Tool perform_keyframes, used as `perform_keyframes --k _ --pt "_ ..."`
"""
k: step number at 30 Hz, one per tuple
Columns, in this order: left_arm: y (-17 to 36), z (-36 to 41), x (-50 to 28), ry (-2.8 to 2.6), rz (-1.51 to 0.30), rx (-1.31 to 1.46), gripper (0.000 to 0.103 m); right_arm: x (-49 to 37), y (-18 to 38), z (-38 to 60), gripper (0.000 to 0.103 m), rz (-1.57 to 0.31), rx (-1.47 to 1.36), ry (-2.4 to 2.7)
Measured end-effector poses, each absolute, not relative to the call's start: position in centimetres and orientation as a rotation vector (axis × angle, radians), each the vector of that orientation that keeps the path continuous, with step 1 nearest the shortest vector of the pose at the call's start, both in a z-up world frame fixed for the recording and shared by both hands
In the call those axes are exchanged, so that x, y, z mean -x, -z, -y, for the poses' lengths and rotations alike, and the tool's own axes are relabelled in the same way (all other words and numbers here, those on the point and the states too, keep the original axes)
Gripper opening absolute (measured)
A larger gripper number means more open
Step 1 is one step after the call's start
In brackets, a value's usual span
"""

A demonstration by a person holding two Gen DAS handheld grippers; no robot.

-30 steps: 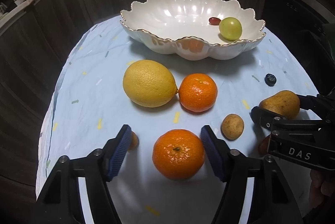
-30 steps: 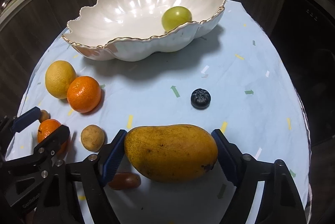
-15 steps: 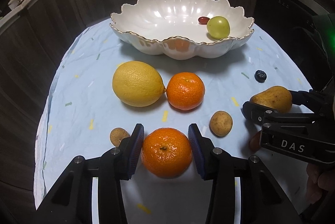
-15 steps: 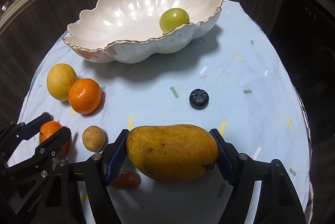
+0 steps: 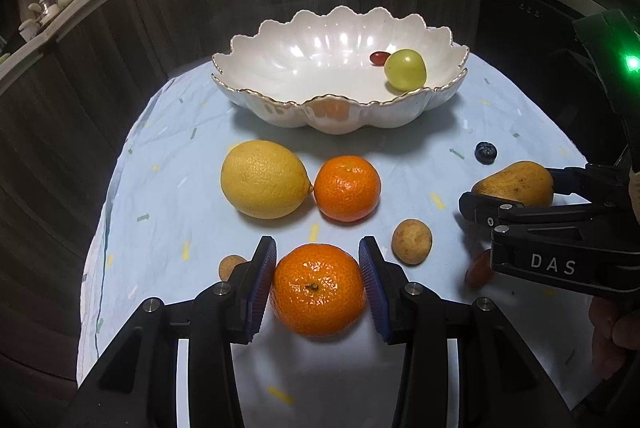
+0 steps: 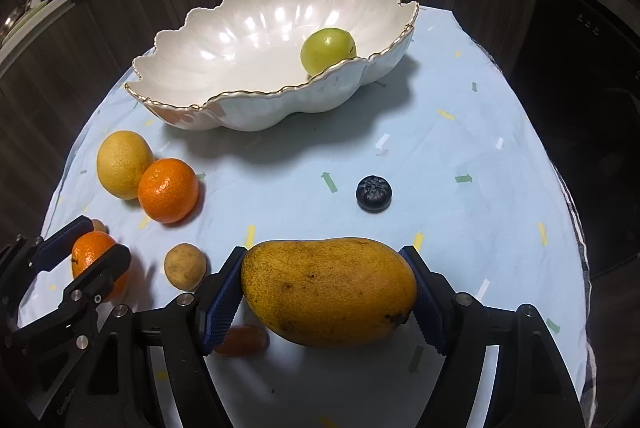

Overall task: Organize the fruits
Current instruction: 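Lift the tangerine and mango and carry both toward the white bowl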

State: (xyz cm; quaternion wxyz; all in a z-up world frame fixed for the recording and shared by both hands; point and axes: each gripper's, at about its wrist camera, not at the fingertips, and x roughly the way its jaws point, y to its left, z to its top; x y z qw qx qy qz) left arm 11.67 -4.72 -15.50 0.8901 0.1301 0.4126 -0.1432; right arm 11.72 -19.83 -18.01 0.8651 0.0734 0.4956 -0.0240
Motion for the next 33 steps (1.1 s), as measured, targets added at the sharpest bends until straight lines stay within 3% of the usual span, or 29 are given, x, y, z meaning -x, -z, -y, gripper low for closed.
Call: perform_keyframes --k 33 --pt "9.4 4.1 -13.1 0.253 -0.763 -0.227 0.042 -12.1 11.1 20.6 0.075 -0.878 -0.132 0.067"
